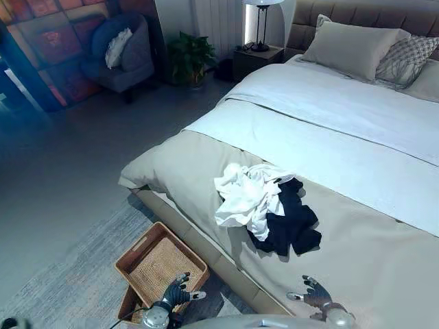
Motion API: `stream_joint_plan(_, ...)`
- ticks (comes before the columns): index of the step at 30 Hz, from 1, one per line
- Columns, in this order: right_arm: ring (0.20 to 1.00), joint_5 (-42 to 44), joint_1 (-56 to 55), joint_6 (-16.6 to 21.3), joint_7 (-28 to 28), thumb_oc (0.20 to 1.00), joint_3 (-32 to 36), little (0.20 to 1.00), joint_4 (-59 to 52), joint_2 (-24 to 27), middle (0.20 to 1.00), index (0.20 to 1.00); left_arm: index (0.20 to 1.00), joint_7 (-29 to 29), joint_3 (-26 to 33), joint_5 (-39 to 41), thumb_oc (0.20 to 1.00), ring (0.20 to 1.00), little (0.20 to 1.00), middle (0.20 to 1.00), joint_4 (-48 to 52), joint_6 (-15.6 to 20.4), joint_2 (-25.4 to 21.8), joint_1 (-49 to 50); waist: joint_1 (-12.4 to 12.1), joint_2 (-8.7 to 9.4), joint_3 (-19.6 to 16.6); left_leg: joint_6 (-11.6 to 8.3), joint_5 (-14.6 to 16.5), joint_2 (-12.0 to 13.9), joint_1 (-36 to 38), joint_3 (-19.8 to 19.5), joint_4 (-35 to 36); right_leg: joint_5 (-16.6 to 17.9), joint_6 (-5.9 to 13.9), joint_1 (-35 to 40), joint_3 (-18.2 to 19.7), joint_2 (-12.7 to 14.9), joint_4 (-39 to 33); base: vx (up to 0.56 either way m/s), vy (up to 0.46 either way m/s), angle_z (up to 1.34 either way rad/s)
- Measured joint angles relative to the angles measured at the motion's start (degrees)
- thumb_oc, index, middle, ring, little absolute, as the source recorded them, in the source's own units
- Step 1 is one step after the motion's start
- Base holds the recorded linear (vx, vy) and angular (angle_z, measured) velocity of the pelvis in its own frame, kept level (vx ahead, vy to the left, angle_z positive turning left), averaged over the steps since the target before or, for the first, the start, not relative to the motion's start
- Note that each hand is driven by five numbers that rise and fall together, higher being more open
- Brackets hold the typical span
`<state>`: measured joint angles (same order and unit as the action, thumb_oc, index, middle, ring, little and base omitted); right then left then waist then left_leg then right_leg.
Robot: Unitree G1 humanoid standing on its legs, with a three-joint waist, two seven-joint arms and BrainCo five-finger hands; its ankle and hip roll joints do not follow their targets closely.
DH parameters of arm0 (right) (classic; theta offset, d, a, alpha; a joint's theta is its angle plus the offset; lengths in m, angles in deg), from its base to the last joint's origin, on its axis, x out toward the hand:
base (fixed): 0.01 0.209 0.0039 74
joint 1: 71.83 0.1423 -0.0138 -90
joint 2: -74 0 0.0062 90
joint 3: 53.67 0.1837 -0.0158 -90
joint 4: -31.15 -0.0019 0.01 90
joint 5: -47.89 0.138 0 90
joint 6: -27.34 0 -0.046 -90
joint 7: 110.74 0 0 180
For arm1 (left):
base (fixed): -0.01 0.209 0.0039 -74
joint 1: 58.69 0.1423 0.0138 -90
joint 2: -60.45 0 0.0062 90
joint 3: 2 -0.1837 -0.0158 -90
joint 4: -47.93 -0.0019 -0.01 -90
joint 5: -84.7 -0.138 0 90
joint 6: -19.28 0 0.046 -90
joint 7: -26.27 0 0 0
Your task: Pick up clothes into the bucket
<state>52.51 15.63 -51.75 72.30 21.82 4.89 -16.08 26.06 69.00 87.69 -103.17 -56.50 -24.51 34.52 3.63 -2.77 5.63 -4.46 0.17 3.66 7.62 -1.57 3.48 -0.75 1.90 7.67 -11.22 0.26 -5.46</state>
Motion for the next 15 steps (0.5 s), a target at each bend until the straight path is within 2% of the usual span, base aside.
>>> stream_joint_plan(15, 1.000, 0.51, 0.00, 0.00, 0.01, 1.000, 0.01, 1.000, 0.00, -0.09, 1.000, 1.000, 1.000, 0.31, 0.04, 0.00, 1.000, 1.000, 1.000, 1.000, -0.56, -0.38, 0.12, -0.11, 0.02, 0.04, 0.02, 0.00, 0.00, 0.00, -0.17, 0.01, 0.16, 0.00, 0.00, -0.27, 0.01, 0.00, 0.00, 0.00, -0.006, -0.01)
